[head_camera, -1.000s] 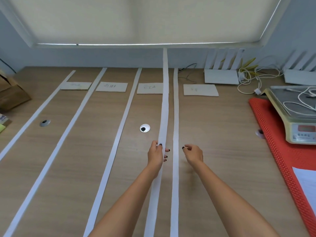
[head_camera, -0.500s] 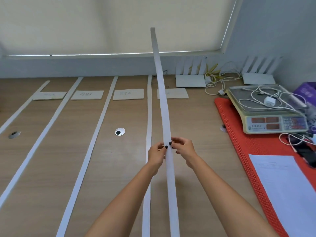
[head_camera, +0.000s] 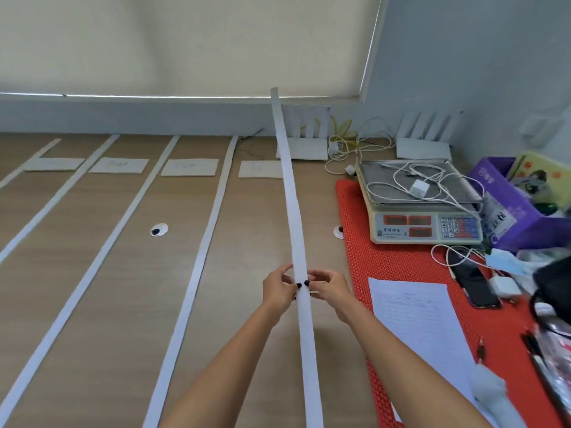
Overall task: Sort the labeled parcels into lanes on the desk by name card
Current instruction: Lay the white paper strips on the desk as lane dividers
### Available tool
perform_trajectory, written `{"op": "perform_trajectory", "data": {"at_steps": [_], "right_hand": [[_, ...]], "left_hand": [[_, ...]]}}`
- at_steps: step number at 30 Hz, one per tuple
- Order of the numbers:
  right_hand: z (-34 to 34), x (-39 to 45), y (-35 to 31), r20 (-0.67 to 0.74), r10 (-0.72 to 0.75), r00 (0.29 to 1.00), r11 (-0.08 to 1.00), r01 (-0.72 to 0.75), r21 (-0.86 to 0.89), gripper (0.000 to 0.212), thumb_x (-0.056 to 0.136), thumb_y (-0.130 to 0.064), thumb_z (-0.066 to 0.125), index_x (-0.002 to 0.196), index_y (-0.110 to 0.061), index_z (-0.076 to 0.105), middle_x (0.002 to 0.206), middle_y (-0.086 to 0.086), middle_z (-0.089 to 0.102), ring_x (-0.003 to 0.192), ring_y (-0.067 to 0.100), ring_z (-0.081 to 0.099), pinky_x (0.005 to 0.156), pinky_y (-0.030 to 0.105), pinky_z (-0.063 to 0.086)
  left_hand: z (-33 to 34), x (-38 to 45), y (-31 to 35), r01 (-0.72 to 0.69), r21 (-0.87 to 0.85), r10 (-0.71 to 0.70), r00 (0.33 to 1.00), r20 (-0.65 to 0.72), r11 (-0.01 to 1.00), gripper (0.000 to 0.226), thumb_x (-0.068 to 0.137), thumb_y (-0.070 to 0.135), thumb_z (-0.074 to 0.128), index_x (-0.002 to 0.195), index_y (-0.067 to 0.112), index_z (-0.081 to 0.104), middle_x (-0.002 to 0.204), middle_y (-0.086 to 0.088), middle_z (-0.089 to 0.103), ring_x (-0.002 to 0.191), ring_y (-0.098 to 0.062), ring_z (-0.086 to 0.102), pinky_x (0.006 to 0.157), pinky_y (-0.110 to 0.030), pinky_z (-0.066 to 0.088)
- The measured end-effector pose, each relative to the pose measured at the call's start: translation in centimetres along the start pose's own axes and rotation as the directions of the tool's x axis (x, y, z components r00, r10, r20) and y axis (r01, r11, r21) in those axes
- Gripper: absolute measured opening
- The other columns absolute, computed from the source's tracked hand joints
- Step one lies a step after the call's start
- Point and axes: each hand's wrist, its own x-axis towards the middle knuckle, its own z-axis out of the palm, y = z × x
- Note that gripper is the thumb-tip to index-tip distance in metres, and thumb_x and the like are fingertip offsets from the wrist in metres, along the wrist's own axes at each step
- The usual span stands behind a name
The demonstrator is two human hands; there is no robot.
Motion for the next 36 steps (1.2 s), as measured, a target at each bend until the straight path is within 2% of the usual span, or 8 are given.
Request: {"op": "perform_trajectory", "data": {"at_steps": [3,10,16,19,21,25,30,36], "right_hand": [[-2.3,0.2,0.5,0.001,0.025,1.0,0.999,-0.025,-0.027,0.028,0.082,0.01,0.061,0.108,0.002,0.063,0.084,0.006,0.063,0.076,0.019,0.066,0.065,0.022,0.055],[-3.4,2.3,2.6,-0.026,0.088,0.996,0.996,-0.089,-0.031,0.028,0.082,0.01,0.06,0.11,0.006,0.062,0.106,0.02,0.066,0.087,0.026,0.065,0.068,0.024,0.055],[-2.8,4.7,4.3,-0.042,0.16,0.986,0.986,-0.162,-0.049,0.024,0.081,0.011,0.062,0.103,0.002,0.063,0.092,0.014,0.066,0.074,0.019,0.066,0.057,0.019,0.055],[-2.4,6.1,4.6,-0.061,0.168,0.984,0.983,-0.172,-0.059,0.024,0.081,0.01,0.062,0.103,0.001,0.063,0.084,0.008,0.066,0.071,0.016,0.065,0.055,0.018,0.054],[-2.3,6.7,4.8,-0.085,0.166,0.982,0.982,-0.173,-0.073,0.024,0.081,0.01,0.062,0.104,0.002,0.063,0.086,0.01,0.067,0.073,0.019,0.066,0.06,0.022,0.057],[-2.5,7.6,5.2,-0.126,0.18,0.976,0.976,-0.193,-0.097,0.027,0.082,0.01,0.059,0.108,0.003,0.063,0.1,0.02,0.069,0.092,0.034,0.068,0.085,0.043,0.055],[-2.4,8.3,5.6,-0.165,0.194,0.967,0.966,-0.218,-0.141,0.03,0.083,0.009,0.057,0.111,0.002,0.063,0.103,0.021,0.068,0.092,0.034,0.066,0.085,0.043,0.055],[-2.4,8.8,6.2,-0.185,0.201,0.962,0.961,-0.23,-0.155,0.031,0.083,0.01,0.057,0.113,0.002,0.063,0.105,0.019,0.068,0.097,0.032,0.066,0.087,0.043,0.055]], "left_hand": [[2.5,0.0,0.0,0.027,0.011,-0.027,1.0,0.004,1.0,0.05,0.086,-0.007,0.054,0.132,0.013,0.054,0.079,-0.005,0.051,0.074,-0.022,0.057,0.063,-0.023,0.054],[4.6,1.5,-1.1,0.083,0.087,-0.083,0.997,-0.008,0.993,0.049,0.086,-0.006,0.054,0.131,0.014,0.055,0.076,-0.001,0.05,0.076,-0.022,0.056,0.082,-0.037,0.055],[4.6,3.2,-2.4,0.156,0.098,-0.155,0.988,-0.014,0.983,0.05,0.085,-0.006,0.054,0.131,0.015,0.055,0.079,-0.003,0.052,0.085,-0.028,0.06,0.088,-0.043,0.052],[4.5,4.4,-2.5,0.185,0.071,-0.184,0.983,-0.013,0.98,0.052,0.084,-0.008,0.052,0.131,0.013,0.055,0.087,-0.009,0.056,0.091,-0.033,0.063,0.089,-0.043,0.053],[4.6,5.2,-2.5,0.202,0.06,-0.202,0.979,-0.019,0.977,0.053,0.084,-0.009,0.051,0.133,0.011,0.052,0.098,-0.016,0.061,0.096,-0.033,0.063,0.09,-0.041,0.052],[4.9,5.9,-2.4,0.223,0.032,-0.223,0.975,0.004,0.974,0.055,0.084,-0.01,0.05,0.136,0.009,0.046,0.111,-0.021,0.062,0.099,-0.032,0.063,0.087,-0.036,0.053],[5.2,6.4,-2.5,0.227,0.064,-0.231,0.972,0.054,0.972,0.051,0.088,-0.008,0.046,0.136,0.009,0.048,0.116,-0.02,0.06,0.103,-0.035,0.061,0.09,-0.045,0.052],[5.5,7.0,-2.9,0.249,0.039,-0.251,0.964,0.091,0.968,0.046,0.092,0.0,0.043,0.137,0.008,0.045,0.117,-0.021,0.06,0.102,-0.037,0.063,0.091,-0.045,0.052]]}}
